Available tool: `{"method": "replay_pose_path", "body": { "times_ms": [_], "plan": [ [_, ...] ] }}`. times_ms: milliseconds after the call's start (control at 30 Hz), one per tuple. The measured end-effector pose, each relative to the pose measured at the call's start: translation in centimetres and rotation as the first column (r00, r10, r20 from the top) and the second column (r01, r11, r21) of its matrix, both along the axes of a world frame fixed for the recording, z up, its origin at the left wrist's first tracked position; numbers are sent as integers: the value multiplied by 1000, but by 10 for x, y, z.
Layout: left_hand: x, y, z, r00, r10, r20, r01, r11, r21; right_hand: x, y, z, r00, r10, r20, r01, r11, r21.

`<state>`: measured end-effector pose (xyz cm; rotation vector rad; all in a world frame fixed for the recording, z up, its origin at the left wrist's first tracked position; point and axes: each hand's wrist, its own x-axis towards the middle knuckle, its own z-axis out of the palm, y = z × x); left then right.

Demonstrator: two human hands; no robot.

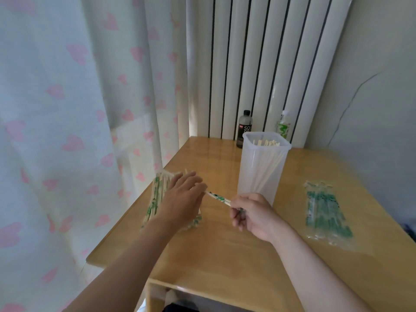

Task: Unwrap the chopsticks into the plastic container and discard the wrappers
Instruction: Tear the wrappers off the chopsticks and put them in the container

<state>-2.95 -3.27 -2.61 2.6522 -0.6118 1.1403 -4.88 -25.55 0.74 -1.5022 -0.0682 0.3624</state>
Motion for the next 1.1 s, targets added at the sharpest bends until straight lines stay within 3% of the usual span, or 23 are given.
{"method": "replay_pose_path", "body": {
  "times_ms": [100,200,333,500,800,967,1100],
  "plan": [
    [0,-14,7,994,-83,-65,81,996,-21,-6,-22,11,999,-18,32,14,991,131],
    [-5,-32,18,958,-214,-193,177,965,-192,-12,-41,20,996,-24,85,-2,956,294],
    [-14,-61,30,857,-413,-309,286,879,-382,-18,-56,31,977,-130,170,70,945,319],
    [-23,-87,47,729,-484,-484,247,845,-474,-18,-70,40,941,-252,225,166,924,344],
    [-26,-115,65,652,-579,-490,248,773,-584,-19,-72,34,917,-308,252,246,937,249],
    [-22,-113,71,650,-552,-522,216,793,-569,-15,-93,51,889,-431,153,336,843,420],
    [-21,-111,73,647,-552,-527,190,785,-590,-15,-94,50,883,-445,149,355,840,410]
  ]
}}
